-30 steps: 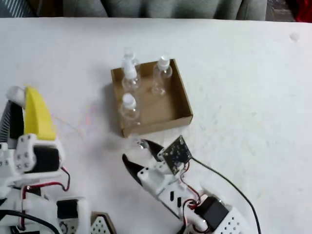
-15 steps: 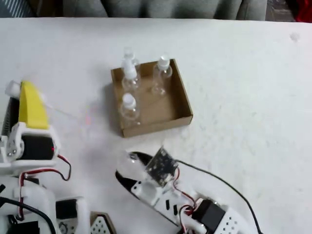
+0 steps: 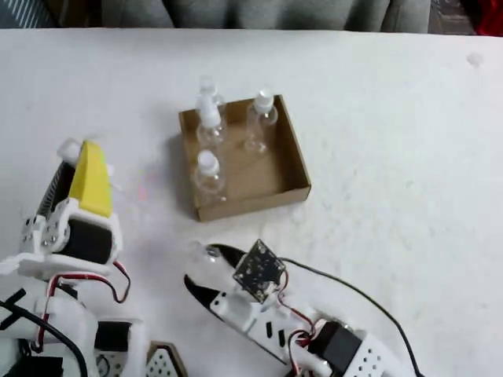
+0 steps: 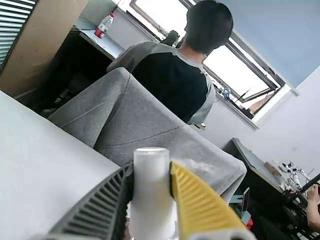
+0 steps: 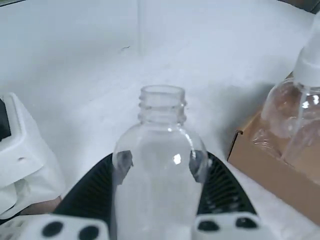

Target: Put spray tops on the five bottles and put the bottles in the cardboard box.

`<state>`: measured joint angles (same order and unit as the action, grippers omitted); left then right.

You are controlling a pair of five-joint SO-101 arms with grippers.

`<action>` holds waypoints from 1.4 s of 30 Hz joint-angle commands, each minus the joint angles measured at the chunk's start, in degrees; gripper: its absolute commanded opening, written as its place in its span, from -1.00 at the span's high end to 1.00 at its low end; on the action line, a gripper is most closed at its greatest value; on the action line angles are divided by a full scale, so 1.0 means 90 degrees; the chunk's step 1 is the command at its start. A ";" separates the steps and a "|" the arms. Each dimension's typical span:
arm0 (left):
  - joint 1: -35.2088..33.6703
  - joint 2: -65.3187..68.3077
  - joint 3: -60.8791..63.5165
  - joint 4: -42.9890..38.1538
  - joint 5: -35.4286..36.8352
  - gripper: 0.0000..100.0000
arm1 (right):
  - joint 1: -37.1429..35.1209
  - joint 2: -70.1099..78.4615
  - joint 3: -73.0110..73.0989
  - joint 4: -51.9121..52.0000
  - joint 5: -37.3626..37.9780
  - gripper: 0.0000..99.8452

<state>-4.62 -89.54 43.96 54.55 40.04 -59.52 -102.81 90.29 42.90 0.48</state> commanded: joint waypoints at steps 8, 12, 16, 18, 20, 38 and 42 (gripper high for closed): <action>0.0112 0.0151 -0.0068 -0.0156 -0.0107 0.96 | -0.0044 -0.0054 -0.0059 -0.0142 0.0078 0.97; 0.0103 0.0151 -0.0068 -0.0195 -0.0107 0.96 | -0.0044 -0.0054 -0.0068 -0.0122 0.0078 0.97; 0.0103 0.0151 -0.0068 -0.0342 -0.0107 0.96 | -0.0054 -0.0054 -0.0068 -0.0112 0.0078 0.97; 0.0103 0.0151 -0.0020 -0.0342 -0.0107 0.96 | -0.0054 -0.0054 -0.0068 -0.0112 0.0078 0.97; 0.0112 0.0151 0.0195 -0.0527 -0.0107 0.96 | -0.0054 -0.0054 -0.0068 -0.0112 0.0078 0.97; 0.0259 0.0142 0.0694 -0.0713 -0.0088 0.96 | -0.0024 -0.0054 -0.0098 -0.0151 0.0078 0.97; 0.0747 0.0142 0.0694 -0.0410 -0.0107 0.96 | -0.0024 -0.0054 -0.0098 -0.0151 0.0078 0.97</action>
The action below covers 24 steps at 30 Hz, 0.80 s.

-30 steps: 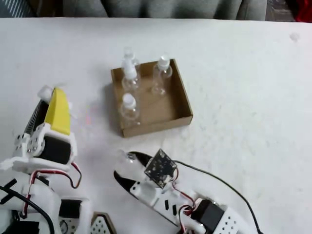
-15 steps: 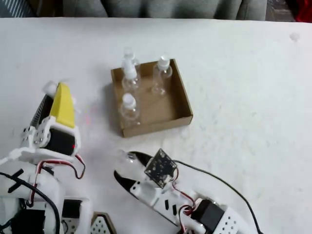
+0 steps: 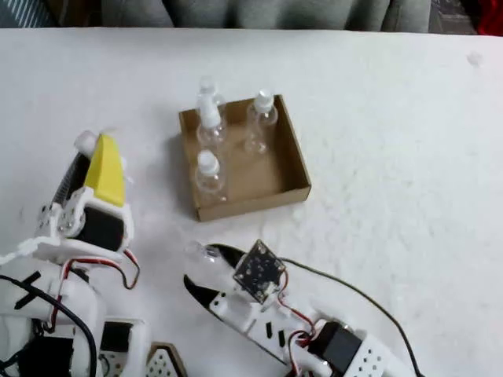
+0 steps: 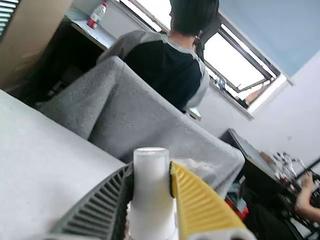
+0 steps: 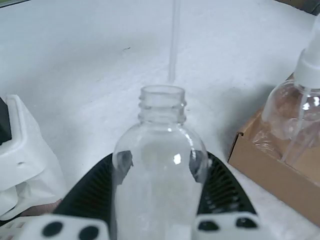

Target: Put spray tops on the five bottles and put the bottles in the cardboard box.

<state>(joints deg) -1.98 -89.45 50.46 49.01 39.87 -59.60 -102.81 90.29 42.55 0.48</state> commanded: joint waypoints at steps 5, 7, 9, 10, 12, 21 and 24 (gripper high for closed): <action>0.0552 0.0142 0.0088 0.0195 -0.0098 0.96 | -0.0015 -0.0054 -0.0098 -0.0112 0.0078 0.97; 0.0562 0.0142 0.0205 0.0186 -0.0117 0.96 | -0.0015 -0.0054 -0.0098 -0.0112 0.0078 0.97; 0.0571 0.0142 0.0283 0.0186 -0.0361 0.96 | -0.0005 -0.0054 -0.0098 -0.0112 0.0078 0.97; 0.0571 0.0142 0.0322 0.0195 -0.0449 0.96 | -0.0005 -0.0054 -0.0098 -0.0112 0.0078 0.97; 0.0571 0.0142 0.0381 0.0205 -0.0459 0.96 | -0.0005 -0.0054 -0.0107 -0.0112 0.0078 0.97; 0.1851 0.0132 0.0449 0.0762 -0.0801 0.96 | 0.0005 -0.0054 -0.0107 -0.0122 0.0059 0.97; 0.2105 0.0132 0.0459 0.0938 -0.1192 0.96 | 0.0132 -0.0054 -0.0107 -0.0122 0.0049 0.97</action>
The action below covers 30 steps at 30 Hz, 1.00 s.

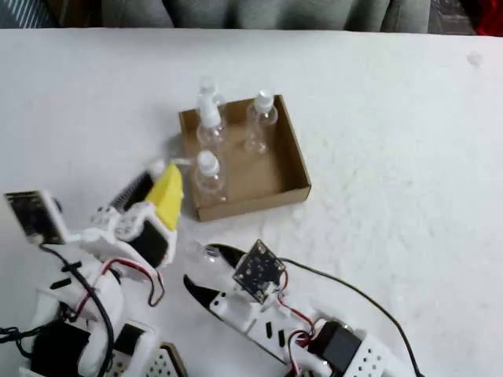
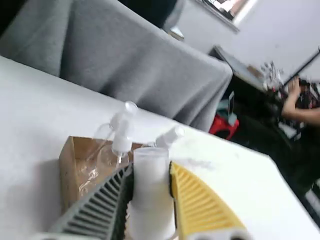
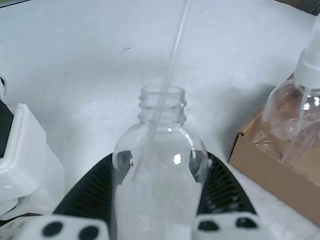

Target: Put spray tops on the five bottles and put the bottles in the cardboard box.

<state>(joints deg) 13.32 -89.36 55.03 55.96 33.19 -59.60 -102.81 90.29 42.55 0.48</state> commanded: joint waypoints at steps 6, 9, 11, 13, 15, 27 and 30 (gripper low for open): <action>0.0816 0.0122 0.0117 0.0225 -0.0479 0.96 | 0.0532 -0.0054 -0.0225 -0.0122 0.0029 0.97; 0.1138 0.0122 0.0449 -0.0039 -0.0527 0.96 | 0.0532 -0.0054 -0.0225 -0.0122 0.0020 0.97; 0.1284 0.0122 0.0654 -0.0313 -0.0664 0.96 | 0.0542 -0.0054 -0.0225 -0.0122 0.0020 0.97; 0.1284 0.0122 0.0723 -0.0430 -0.0703 0.96 | 0.0591 -0.0054 -0.0225 -0.0122 0.0020 0.97; 0.1284 0.0122 0.0733 -0.0449 -0.0703 0.96 | 0.0611 -0.0054 -0.0225 -0.0122 0.0020 0.97; 0.1343 0.0112 0.0713 -0.0137 -0.0713 0.96 | 0.0845 -0.0054 -0.0361 -0.0083 0.0020 0.97; 0.1343 0.0112 0.0713 -0.0137 -0.0713 0.96 | 0.1001 -0.0054 -0.0381 -0.0103 0.0020 0.97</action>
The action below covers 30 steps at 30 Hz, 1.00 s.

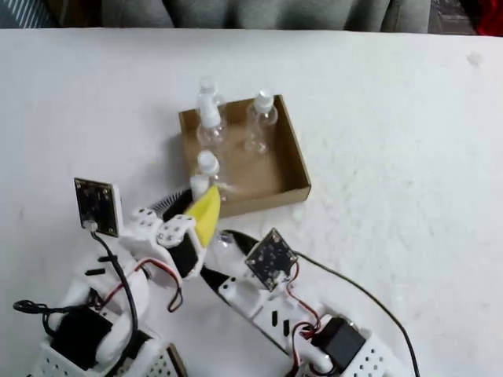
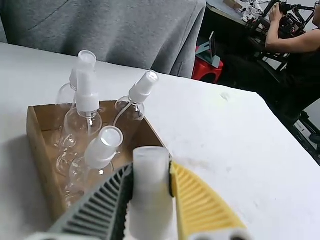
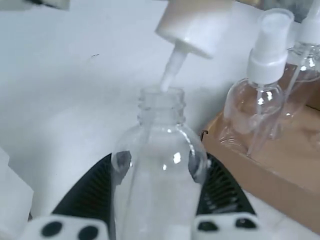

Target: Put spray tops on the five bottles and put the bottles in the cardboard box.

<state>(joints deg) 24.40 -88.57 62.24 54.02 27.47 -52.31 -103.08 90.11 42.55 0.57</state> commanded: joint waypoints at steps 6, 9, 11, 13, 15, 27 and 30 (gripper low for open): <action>0.0112 0.0024 -0.0078 0.0078 -0.0078 0.96 | 0.0210 -0.0024 -0.0361 -0.0122 0.0000 0.97; 0.0112 0.0024 -0.0078 0.0078 -0.0078 0.96 | 0.0220 -0.0024 -0.0371 -0.0122 -0.0313 0.97; 0.0112 0.0024 -0.0068 0.0078 -0.0078 0.96 | 0.0220 -0.0034 -0.0371 -0.0132 -0.0479 0.97; 0.0122 0.0024 -0.0059 0.0088 -0.0078 0.96 | 0.0230 -0.0034 -0.0361 -0.0259 -0.0488 0.97; 0.0230 0.0024 -0.0059 0.0088 -0.0078 0.96 | 0.0347 -0.0034 -0.0352 -0.0337 -0.0527 0.97; 0.0552 -0.1695 0.0918 -0.0205 -0.0625 0.96 | 0.0562 -0.0034 -0.0371 -0.0347 -0.0537 0.97; 0.0552 -0.1773 0.1094 -0.0420 -0.0645 0.96 | 0.0601 -0.0034 -0.0371 -0.0337 -0.0498 0.97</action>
<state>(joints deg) 28.00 -102.64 71.56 53.41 22.64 -48.44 -102.81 90.11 40.44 -3.74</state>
